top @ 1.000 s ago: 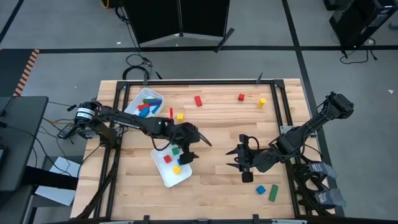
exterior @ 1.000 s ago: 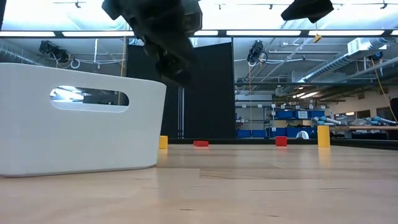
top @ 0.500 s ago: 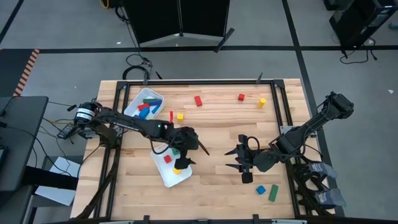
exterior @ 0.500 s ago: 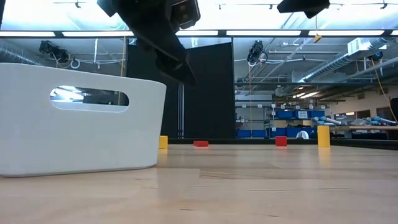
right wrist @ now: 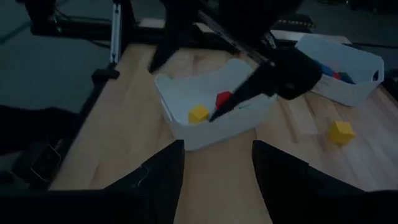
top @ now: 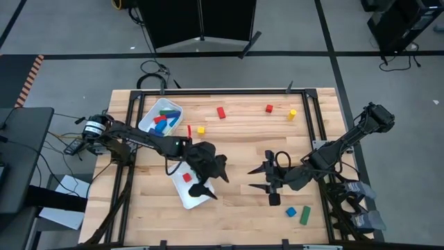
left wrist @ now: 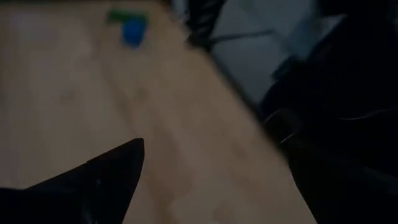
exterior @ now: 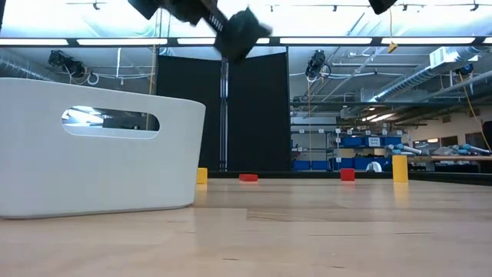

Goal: Sort blocks by size
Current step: Put the yellow large block into the top white bin

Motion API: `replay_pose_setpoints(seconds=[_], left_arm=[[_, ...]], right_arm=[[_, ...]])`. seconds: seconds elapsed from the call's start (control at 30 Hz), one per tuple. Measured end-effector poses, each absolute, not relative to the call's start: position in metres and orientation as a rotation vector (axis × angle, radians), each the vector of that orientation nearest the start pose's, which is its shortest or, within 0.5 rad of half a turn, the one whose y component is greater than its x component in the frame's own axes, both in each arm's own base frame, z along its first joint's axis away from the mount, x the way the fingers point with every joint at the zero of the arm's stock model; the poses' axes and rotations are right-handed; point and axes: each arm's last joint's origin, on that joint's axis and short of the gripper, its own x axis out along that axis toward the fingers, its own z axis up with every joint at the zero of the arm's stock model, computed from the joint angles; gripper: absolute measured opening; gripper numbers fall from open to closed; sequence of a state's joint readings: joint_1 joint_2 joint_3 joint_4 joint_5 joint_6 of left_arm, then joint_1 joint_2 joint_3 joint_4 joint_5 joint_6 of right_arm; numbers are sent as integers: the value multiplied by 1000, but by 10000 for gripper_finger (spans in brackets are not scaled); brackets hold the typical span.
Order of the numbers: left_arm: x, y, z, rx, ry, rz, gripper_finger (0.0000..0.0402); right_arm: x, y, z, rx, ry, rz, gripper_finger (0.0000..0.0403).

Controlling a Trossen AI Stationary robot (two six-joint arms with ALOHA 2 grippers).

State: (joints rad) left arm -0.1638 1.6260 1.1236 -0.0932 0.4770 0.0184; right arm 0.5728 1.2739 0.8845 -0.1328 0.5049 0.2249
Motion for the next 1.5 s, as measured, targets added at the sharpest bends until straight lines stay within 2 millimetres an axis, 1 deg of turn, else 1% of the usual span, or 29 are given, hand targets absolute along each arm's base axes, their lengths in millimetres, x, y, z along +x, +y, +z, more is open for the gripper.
replay_pose_setpoints(seconds=[0.1, 0.2, 0.33, 0.53, 0.63, 0.83, 1.0, 1.13, 1.33, 1.5], left_arm=[[351, -74, 258, -92, 496, -738, 399], [353, -76, 264, -92, 417, -803, 399], [356, -77, 274, -103, 321, -833, 399], [358, -79, 284, -91, 212, -880, 399], [358, -82, 287, -82, 181, -895, 399], [352, -96, 289, -74, 159, -1042, 399], [348, -106, 294, -39, 98, -1149, 399], [348, -105, 304, -11, -13, -1174, 399], [350, -92, 320, -28, -143, -1135, 399], [353, -80, 325, -84, -157, -1071, 399]], right_arm=[[240, 135, 276, -19, 408, 12, 199], [244, 132, 281, 15, 360, -2, 196], [248, 129, 285, 43, 315, -13, 194], [248, 128, 285, 61, 318, -19, 196], [248, 128, 285, 85, 319, -22, 195], [246, 133, 285, 102, 320, -5, 193], [245, 135, 285, 99, 321, 3, 194], [245, 135, 285, 90, 321, 3, 191], [244, 135, 283, 72, 337, 5, 190], [243, 135, 282, 60, 353, 4, 190]])
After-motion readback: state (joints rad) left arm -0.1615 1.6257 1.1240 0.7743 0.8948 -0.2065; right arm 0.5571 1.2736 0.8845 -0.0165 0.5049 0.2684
